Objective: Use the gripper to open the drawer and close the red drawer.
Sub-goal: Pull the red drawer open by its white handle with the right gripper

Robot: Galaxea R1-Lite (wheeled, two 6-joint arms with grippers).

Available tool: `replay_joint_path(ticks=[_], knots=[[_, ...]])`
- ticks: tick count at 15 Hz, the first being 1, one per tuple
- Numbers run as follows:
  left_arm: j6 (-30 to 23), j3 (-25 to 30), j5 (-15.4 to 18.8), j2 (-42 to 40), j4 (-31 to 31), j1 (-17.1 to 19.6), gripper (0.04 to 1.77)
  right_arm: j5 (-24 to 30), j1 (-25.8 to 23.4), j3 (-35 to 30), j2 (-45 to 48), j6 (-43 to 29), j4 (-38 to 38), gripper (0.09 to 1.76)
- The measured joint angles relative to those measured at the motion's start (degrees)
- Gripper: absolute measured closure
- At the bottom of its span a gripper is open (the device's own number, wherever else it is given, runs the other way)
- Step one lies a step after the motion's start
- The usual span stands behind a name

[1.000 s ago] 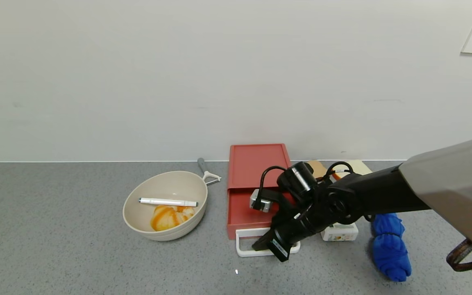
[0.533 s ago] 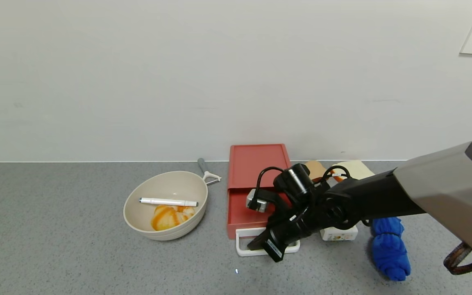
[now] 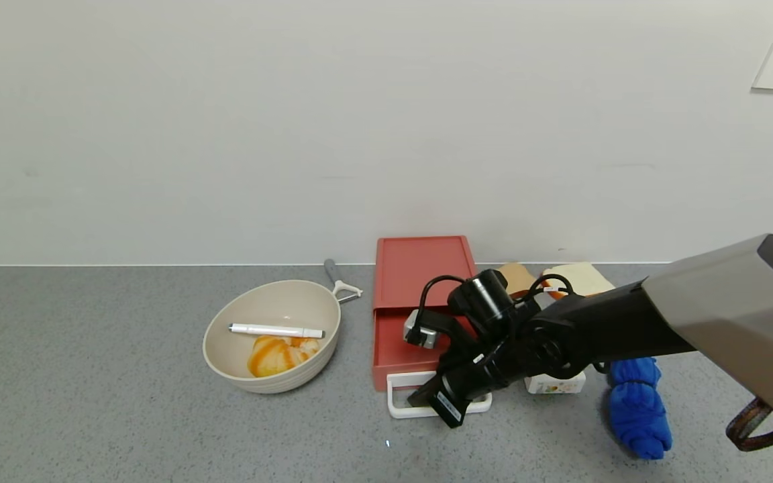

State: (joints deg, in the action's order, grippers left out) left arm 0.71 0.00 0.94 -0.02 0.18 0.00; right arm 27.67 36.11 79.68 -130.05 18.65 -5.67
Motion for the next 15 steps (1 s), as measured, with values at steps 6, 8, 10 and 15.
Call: replay_joint_path(ticks=[6, 8, 10, 15], knots=[[0.0, 0.0, 0.0, 0.0, 0.0, 0.0, 0.09, -1.0, 0.9, -1.7, 0.3, -0.2, 0.3, 1.73], [0.0, 0.0, 0.0, 0.0, 0.0, 0.0, 0.09, -1.5, 1.3, -2.7, 0.7, -0.3, 0.5, 1.73], [0.0, 0.0, 0.0, 0.0, 0.0, 0.0, 0.09, -1.7, 1.8, -4.0, 1.2, -0.4, 0.8, 1.73], [0.0, 0.0, 0.0, 0.0, 0.0, 0.0, 0.09, -1.6, 3.2, -5.8, 2.3, -2.2, -0.5, 1.73]])
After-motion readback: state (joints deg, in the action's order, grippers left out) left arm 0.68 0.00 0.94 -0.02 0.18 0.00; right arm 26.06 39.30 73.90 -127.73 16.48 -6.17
